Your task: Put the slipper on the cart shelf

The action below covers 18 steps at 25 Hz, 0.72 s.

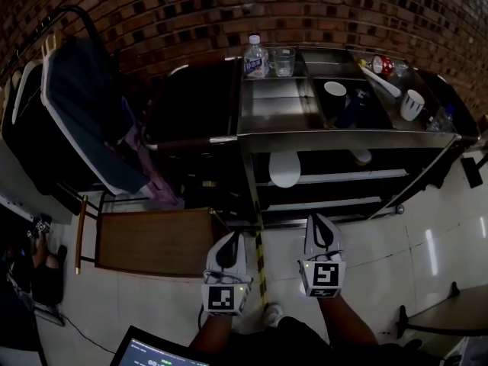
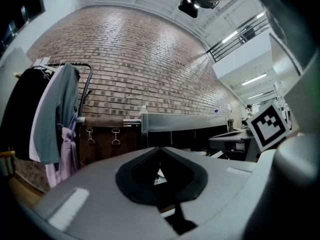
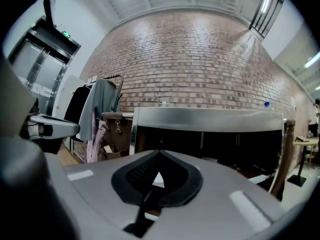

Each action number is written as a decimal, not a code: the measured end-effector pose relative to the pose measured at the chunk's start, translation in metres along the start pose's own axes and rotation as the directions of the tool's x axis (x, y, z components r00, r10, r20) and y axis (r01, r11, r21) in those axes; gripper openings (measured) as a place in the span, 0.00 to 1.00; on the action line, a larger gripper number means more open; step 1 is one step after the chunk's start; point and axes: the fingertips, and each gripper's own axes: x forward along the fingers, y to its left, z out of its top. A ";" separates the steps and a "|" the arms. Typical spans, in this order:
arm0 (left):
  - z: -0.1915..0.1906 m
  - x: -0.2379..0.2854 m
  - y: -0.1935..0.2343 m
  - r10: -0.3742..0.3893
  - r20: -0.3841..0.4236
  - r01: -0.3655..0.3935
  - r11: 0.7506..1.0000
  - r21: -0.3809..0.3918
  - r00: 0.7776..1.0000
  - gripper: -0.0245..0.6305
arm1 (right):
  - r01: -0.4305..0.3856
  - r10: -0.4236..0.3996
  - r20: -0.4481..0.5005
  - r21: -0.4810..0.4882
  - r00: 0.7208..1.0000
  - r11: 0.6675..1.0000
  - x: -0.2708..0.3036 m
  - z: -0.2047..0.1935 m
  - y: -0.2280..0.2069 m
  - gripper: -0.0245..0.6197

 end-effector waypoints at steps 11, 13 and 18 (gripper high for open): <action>0.025 -0.003 -0.014 -0.036 0.032 0.035 0.999 0.040 0.999 0.06 | -0.073 0.080 0.130 -0.058 0.988 0.996 -0.047 0.026 0.031 0.04; 0.028 -0.004 -0.017 -0.042 0.045 0.040 0.998 0.047 0.998 0.06 | -0.068 0.082 0.144 -0.103 0.986 0.992 -0.051 0.032 0.032 0.04; 0.042 -0.002 -0.022 -0.058 0.076 0.056 0.998 0.030 0.995 0.06 | -0.052 0.079 0.167 -0.157 0.983 0.986 -0.052 0.043 0.037 0.04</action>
